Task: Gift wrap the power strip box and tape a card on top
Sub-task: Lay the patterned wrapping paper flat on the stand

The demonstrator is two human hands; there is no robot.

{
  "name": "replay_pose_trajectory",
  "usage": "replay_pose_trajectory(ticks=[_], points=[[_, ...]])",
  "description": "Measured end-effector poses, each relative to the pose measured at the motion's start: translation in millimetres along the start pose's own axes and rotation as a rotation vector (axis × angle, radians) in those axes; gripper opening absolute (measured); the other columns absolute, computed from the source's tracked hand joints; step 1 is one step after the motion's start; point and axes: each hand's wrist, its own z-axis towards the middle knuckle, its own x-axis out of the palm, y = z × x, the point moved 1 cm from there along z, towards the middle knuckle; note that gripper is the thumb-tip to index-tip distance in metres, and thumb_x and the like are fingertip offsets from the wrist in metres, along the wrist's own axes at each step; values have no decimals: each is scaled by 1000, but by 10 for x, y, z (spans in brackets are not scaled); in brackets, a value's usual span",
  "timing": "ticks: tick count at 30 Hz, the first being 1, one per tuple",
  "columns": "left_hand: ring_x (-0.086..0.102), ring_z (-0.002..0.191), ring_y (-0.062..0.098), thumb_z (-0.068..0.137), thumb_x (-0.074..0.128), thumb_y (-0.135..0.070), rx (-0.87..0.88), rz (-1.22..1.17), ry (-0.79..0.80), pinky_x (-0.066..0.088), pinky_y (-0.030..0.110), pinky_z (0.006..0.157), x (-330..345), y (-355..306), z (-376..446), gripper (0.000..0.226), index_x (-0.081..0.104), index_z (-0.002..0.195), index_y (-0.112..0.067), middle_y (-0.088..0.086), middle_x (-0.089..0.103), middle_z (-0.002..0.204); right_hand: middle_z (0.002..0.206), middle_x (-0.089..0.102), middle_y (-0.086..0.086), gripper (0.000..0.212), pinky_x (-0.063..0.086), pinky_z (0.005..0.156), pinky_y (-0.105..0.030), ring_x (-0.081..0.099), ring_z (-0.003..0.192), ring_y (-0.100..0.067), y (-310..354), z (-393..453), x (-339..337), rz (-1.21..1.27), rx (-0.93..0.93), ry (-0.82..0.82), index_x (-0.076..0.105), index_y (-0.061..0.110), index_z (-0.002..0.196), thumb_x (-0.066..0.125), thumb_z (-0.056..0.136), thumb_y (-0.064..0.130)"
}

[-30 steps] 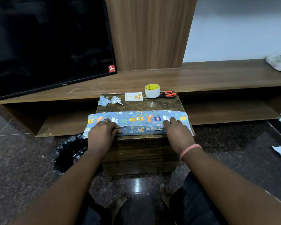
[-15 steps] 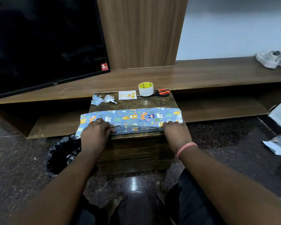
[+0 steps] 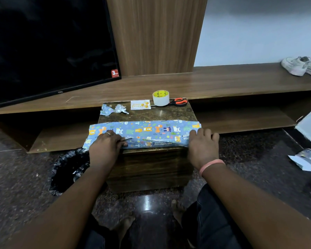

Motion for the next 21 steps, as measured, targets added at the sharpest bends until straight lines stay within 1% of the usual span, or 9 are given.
replay_pose_trajectory(ticks=[2,4,8,13,15,17,19,20,21], points=[[62,89,28,90,76,-32,7,-3,-6,41,29,55,0,-4,-2,10,78,86,-23,-1,63,89,104,56,-11,46,35,79,-44,50,94,-33,63,19,17,8,-100,-94,56,13,111,73,69,18],[63,89,30,91,75,-31,8,0,-7,39,28,55,-5,-8,6,10,77,87,-22,0,63,89,111,55,-10,47,40,84,-43,52,100,-33,116,53,6,29,-232,-129,52,15,121,65,77,9],[63,88,28,90,76,-32,-2,-14,2,42,30,54,-6,-2,5,10,76,86,-23,-2,62,88,124,53,-9,49,40,95,-40,54,113,-33,139,116,-51,63,-344,-50,45,13,135,52,88,0],[62,87,27,88,78,-32,30,-29,14,34,28,56,-25,33,13,9,76,85,-23,-2,63,88,117,61,-10,33,45,88,-40,62,107,-33,162,94,-131,-11,-307,28,49,9,124,46,93,-1],[60,90,24,86,80,-33,22,-70,36,36,29,58,-32,84,35,10,76,85,-23,-3,64,90,114,62,-11,29,47,83,-40,64,105,-33,171,78,-122,-5,-299,52,50,8,121,46,93,-1],[58,93,25,82,83,-31,43,-100,72,43,33,62,-31,154,58,13,77,87,-21,-3,66,93,104,66,-9,24,49,80,-40,65,97,-32,177,67,-113,-51,-309,49,57,10,112,55,89,2],[58,92,30,78,86,-22,89,-110,90,45,35,66,-26,190,48,14,76,87,-16,1,67,96,87,68,-8,20,51,73,-41,65,84,-31,170,69,-99,-112,-304,-8,65,12,95,70,77,6],[58,92,31,77,86,-17,100,-122,88,45,34,67,-26,190,39,14,76,86,-15,2,67,99,87,67,-8,21,50,72,-41,64,83,-31,158,70,-89,-115,-303,-57,65,12,95,71,75,6],[58,93,30,78,86,-14,100,-136,81,43,33,67,-23,187,37,13,76,85,-14,3,67,102,95,66,-9,24,50,75,-42,63,88,-32,149,60,-74,-100,-315,-53,63,11,103,67,79,6]])
